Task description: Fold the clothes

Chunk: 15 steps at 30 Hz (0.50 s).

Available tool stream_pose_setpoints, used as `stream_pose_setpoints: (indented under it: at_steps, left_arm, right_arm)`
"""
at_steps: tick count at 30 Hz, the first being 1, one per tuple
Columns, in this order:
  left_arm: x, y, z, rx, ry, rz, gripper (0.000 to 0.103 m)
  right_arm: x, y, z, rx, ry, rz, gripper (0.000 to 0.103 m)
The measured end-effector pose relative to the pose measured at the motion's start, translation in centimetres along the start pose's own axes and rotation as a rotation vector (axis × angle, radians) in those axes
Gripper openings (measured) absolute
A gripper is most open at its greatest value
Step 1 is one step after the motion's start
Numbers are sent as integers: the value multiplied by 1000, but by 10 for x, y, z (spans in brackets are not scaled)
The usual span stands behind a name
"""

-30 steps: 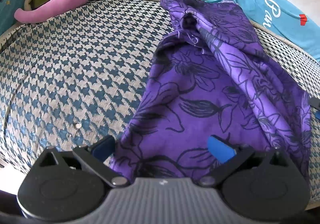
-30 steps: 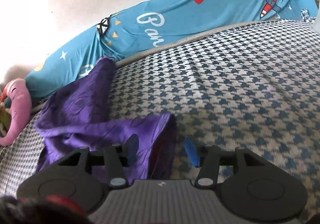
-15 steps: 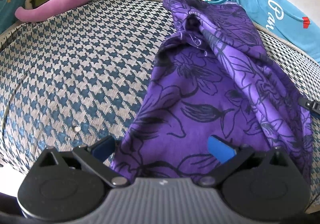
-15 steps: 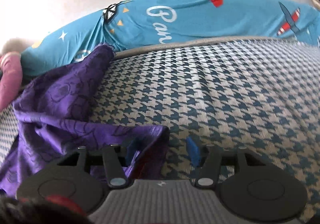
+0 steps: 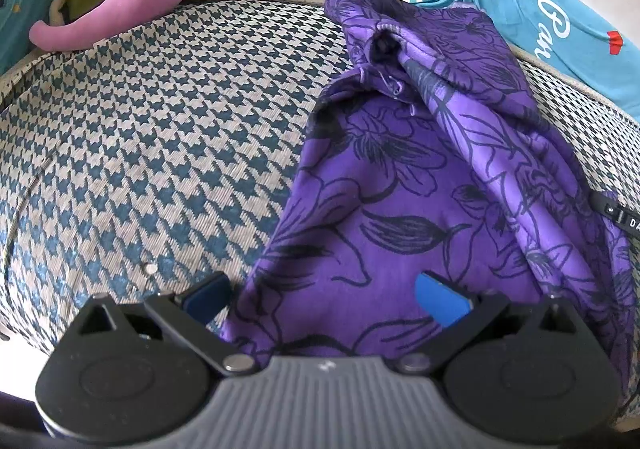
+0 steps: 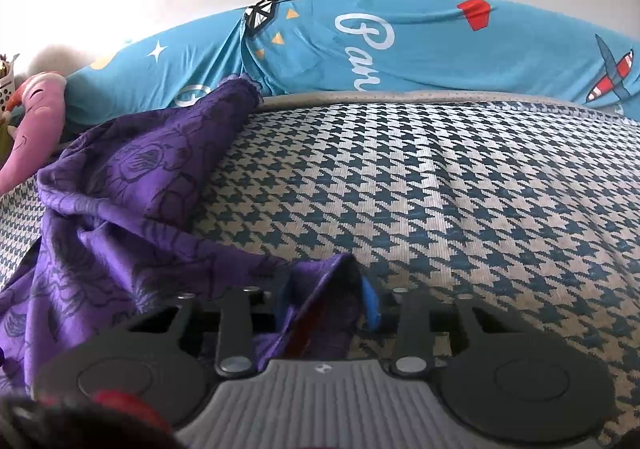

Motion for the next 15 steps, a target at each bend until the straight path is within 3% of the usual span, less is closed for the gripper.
stream_pose_setpoints:
  at_steps: [4, 9, 15]
  left_arm:
    - [1, 1, -1, -3, -3, 4, 103]
    - [2, 4, -4, -34, -16, 12, 103]
    - [0, 9, -13, -72, 11, 26, 103]
  right_arm:
    - [-5, 4, 5, 56, -10, 4, 11]
    - [-29, 20, -6, 114, 39, 41, 10]
    - [-72, 43, -54, 88, 196, 90, 9]
Point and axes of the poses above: each gripper's, at about its wrist camera, not at the fingertips, and x roughly the way its jaws point, z to its right, y to its top, the point moved 9 cm from there along x, roughly the way its jaws point, and after that the axes turned 12 degrees about z, right-handed, at the moved point
